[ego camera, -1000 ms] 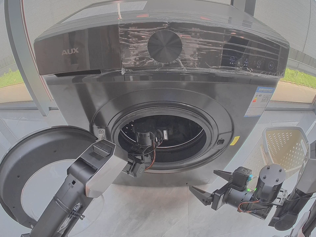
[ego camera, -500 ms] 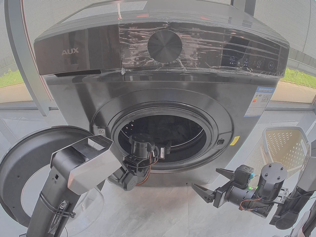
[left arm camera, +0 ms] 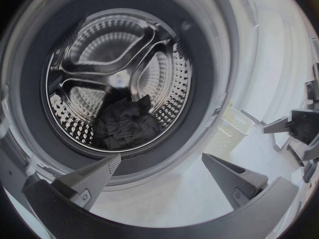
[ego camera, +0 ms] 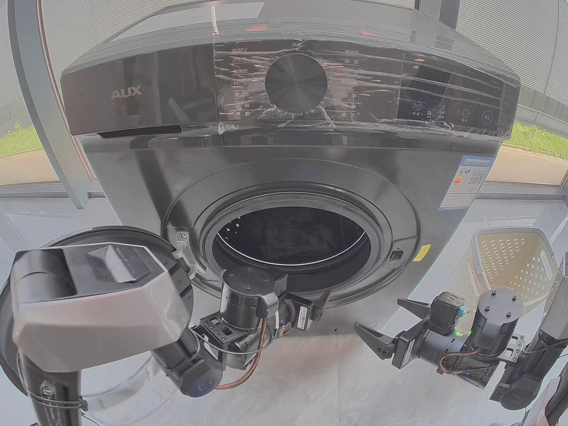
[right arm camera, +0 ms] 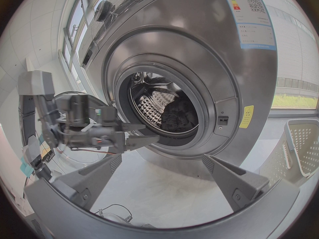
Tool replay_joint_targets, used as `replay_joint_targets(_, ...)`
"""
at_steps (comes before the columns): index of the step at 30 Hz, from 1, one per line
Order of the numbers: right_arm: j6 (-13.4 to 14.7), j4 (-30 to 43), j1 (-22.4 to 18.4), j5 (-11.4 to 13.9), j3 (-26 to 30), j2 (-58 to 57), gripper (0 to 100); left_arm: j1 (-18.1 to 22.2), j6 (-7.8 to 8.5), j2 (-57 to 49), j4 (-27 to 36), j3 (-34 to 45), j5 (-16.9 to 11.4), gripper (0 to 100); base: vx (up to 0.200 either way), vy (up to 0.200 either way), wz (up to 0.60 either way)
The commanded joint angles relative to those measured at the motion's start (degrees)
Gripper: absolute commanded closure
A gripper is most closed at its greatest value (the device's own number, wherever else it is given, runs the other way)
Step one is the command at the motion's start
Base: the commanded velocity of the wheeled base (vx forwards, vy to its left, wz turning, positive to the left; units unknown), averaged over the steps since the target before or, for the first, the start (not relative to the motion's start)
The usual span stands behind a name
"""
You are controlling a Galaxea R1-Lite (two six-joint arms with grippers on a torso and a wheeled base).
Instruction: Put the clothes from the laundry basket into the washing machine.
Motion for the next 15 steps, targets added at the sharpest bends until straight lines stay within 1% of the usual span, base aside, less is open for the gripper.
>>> replay_joint_targets(1, 0.0, 0.0, -0.2, 0.0, 0.9, -1.5, 0, -4.0, -0.35, -9.7, -1.8, 6.3, 0.0, 0, 0.000, 0.000, 0.00)
replay_joint_targets(7, -0.1, 0.3, -0.2, 0.0, 1.9, -5.0, 0, -6.3, -0.79, -15.0, -3.7, 9.6, 0.1, 0, 0.000, 0.000, 0.00)
replay_joint_targets(12, -0.2, 0.4, 0.2, -0.1, 4.1, -9.2, 0, -8.5, -3.33, -20.1, -4.9, 13.9, 0.1, 0, 0.000, 0.000, 0.00)
replay_joint_targets(15, -0.1, 0.4, 0.0, -0.2, 5.3, -10.6, 0, -9.7, -3.51, -22.7, -5.1, 15.6, 0.1, 0, 0.000, 0.000, 0.00)
